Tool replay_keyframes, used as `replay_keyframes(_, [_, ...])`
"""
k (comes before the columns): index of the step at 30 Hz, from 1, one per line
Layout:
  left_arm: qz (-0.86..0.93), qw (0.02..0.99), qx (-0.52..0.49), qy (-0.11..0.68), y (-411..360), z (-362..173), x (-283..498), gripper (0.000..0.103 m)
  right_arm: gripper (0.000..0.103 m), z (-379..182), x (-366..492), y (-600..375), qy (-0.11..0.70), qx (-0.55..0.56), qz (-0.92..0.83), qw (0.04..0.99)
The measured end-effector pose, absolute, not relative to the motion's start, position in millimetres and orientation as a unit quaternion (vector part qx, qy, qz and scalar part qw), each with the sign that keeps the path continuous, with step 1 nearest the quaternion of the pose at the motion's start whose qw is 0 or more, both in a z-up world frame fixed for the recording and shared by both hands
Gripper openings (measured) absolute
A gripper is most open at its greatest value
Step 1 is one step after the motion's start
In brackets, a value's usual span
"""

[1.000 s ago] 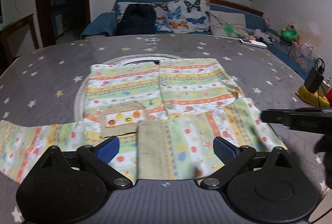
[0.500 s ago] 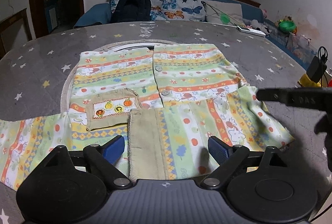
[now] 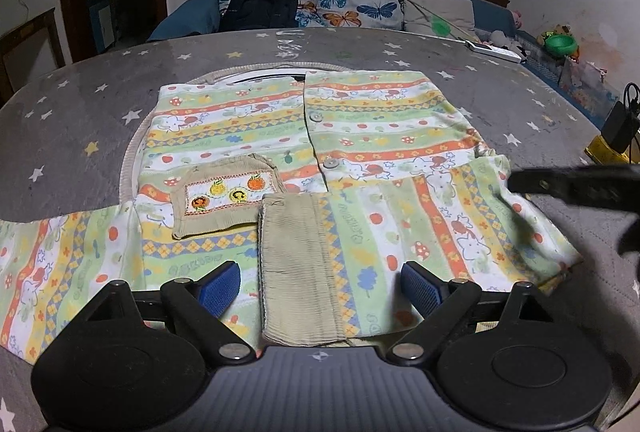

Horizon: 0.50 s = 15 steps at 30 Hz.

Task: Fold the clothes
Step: 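Withdraw the right tool from the folded sleeve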

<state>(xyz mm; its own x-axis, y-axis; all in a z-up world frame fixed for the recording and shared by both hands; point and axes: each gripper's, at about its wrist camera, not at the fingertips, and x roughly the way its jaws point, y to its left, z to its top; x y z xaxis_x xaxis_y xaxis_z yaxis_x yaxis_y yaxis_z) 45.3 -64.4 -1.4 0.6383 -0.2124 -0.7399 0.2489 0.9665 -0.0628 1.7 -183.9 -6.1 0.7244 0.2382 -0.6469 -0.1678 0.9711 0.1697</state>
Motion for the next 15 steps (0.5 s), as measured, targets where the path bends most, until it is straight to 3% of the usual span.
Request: replay_keyframes(15, [-0.12,0.908,0.025,0.4,-61.0,-0.2,39.0,0.09,0.016,-11.2,-60.2,-188.7,0.36,0.045,0.11,0.925])
